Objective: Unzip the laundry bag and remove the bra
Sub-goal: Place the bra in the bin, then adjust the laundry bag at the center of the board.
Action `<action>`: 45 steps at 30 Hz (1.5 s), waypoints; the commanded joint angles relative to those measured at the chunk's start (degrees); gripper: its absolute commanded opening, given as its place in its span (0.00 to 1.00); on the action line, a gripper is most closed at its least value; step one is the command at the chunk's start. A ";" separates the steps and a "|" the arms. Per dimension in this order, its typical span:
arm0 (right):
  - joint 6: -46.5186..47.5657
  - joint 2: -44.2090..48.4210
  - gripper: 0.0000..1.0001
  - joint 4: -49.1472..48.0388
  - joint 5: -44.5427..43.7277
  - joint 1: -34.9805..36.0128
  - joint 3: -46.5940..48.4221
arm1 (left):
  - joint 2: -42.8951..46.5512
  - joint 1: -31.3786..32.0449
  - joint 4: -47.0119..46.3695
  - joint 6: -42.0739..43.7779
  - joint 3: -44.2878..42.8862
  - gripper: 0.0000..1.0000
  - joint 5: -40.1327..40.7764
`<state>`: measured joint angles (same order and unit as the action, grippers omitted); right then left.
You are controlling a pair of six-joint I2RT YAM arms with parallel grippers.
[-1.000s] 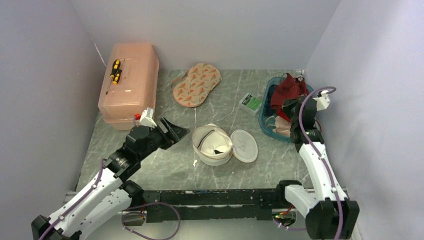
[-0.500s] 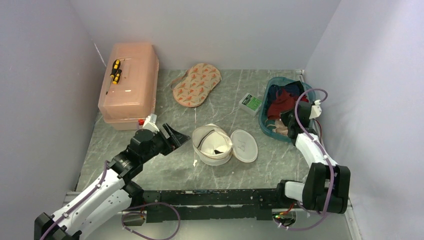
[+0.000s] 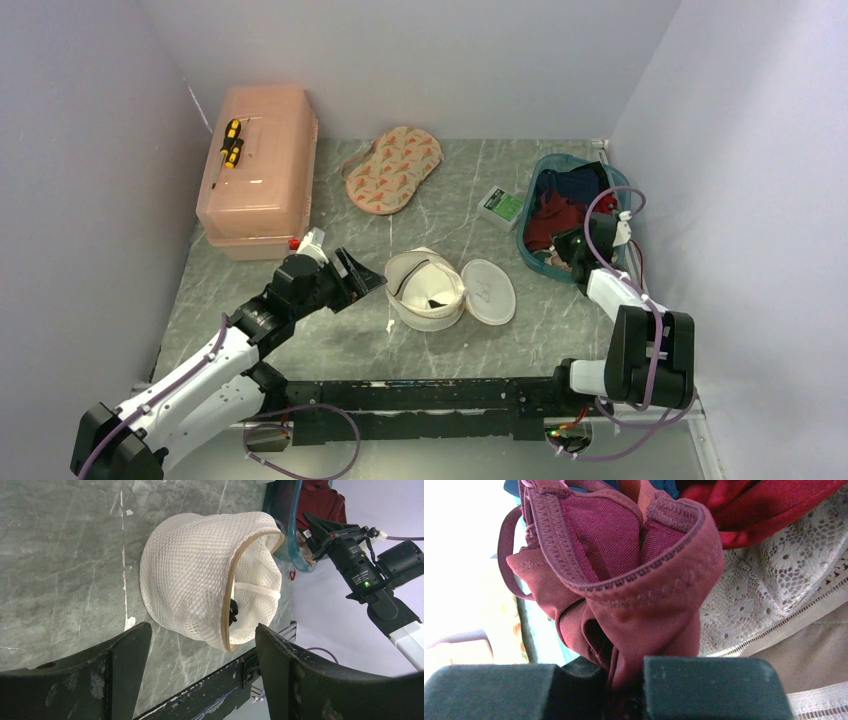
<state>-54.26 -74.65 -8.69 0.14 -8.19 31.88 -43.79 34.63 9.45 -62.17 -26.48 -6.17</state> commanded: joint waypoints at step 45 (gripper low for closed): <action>5.53 0.98 0.24 15.21 -16.20 1.58 9.13 | -1.46 -0.16 1.28 8.12 -5.83 0.80 -2.47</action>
<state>-48.27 -73.45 10.02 -14.74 -5.23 43.38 -45.58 34.59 10.24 -56.93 -29.69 -9.19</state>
